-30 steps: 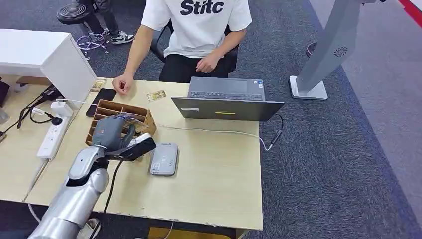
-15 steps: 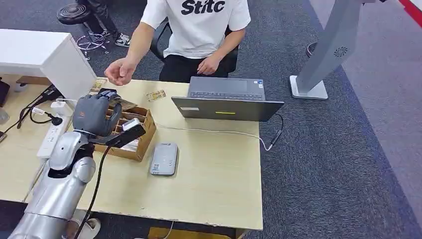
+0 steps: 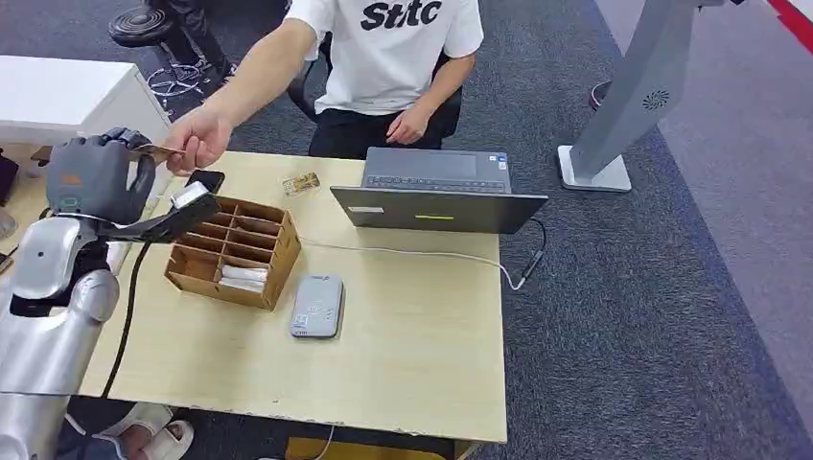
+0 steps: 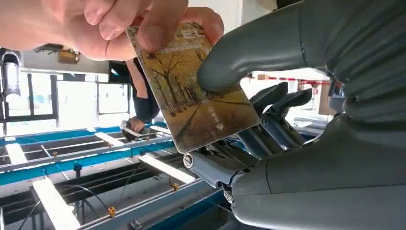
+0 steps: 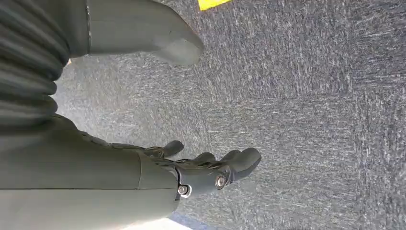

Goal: Pass the card to the sensor for recognition and then transmit it.

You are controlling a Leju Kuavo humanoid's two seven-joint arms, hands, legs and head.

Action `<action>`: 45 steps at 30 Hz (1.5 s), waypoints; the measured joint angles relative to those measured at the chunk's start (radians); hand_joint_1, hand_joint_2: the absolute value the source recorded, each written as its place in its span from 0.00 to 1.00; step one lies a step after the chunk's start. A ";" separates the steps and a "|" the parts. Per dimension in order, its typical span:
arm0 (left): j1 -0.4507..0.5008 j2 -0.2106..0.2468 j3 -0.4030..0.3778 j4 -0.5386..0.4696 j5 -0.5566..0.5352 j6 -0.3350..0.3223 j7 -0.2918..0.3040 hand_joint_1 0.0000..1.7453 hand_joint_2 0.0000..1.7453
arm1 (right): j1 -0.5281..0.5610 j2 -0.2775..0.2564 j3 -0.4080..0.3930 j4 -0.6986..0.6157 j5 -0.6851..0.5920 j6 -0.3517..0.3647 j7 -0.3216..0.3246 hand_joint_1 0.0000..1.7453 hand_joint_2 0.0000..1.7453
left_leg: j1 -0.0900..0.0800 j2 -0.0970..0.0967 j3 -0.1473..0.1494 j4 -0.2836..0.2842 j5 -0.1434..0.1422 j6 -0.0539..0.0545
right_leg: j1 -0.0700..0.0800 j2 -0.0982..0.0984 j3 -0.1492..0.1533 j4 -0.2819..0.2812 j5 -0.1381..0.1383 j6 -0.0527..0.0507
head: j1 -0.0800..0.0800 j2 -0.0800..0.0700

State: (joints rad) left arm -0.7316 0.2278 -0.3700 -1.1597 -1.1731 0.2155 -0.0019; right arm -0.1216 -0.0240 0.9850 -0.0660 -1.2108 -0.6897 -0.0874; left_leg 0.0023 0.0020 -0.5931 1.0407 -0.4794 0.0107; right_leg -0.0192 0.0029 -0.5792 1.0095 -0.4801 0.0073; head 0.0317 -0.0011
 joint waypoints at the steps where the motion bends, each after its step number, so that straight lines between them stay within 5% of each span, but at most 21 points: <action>1: -0.006 0.002 0.000 0.000 -0.009 0.000 0.000 1.00 1.00 | 0.000 0.000 0.001 0.000 -0.001 0.000 -0.002 0.00 1.00 | 0.000 0.000 0.000 0.000 0.000 0.000 | 0.000 0.000 0.000 0.000 0.000 0.000 | 0.000 0.000; 4: -0.017 0.008 0.000 0.000 -0.029 0.000 0.000 1.00 1.00 | -0.001 0.000 0.004 0.000 -0.002 0.000 -0.003 0.00 1.00 | 0.000 0.001 0.000 0.000 0.000 0.000 | 0.000 0.001 0.000 0.000 0.000 0.000 | 0.000 0.000; 5: -0.018 0.009 0.000 0.001 -0.032 0.003 0.000 0.13 1.00 | 0.000 0.000 0.004 0.000 -0.003 0.000 -0.003 0.00 1.00 | 0.000 0.001 0.000 0.000 0.000 0.000 | 0.000 0.001 -0.001 0.000 0.000 0.000 | 0.000 0.000; 15: -0.003 0.006 0.000 0.001 -0.059 0.071 0.002 0.13 1.00 | -0.001 0.000 0.012 0.000 -0.014 0.000 0.003 0.00 1.00 | 0.000 0.001 0.000 0.000 0.000 0.000 | 0.000 0.001 -0.001 0.000 0.000 0.000 | 0.000 0.000; 16: -0.003 0.005 0.000 0.001 -0.059 0.072 0.002 0.00 1.00 | -0.001 0.000 0.013 0.000 -0.014 0.000 0.003 0.00 1.00 | 0.000 0.001 0.000 0.000 0.000 0.000 | 0.000 0.001 -0.001 0.000 0.000 0.000 | 0.000 0.000; 26: 0.033 -0.015 0.009 0.000 -0.086 0.150 0.002 0.00 1.00 | -0.002 0.001 0.023 0.000 -0.019 0.000 0.009 0.00 1.00 | 0.000 0.001 0.000 0.000 0.000 0.000 | 0.000 0.001 -0.001 0.000 0.000 0.000 | 0.000 0.000; 45: 0.124 -0.054 0.008 -0.041 -0.161 0.065 0.002 0.00 1.00 | -0.001 0.005 0.029 0.000 -0.054 0.000 0.006 0.00 1.00 | 0.000 0.001 0.000 0.000 0.000 0.000 | 0.000 0.001 -0.001 0.000 0.000 0.000 | 0.000 0.000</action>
State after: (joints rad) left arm -0.6075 0.1736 -0.3616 -1.2009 -1.3344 0.2804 -0.0004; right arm -0.1227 -0.0187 1.0140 -0.0660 -1.2646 -0.6897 -0.0816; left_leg 0.0021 0.0029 -0.5934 1.0406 -0.4797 0.0111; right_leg -0.0193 0.0037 -0.5801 1.0093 -0.4801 0.0074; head 0.0313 -0.0011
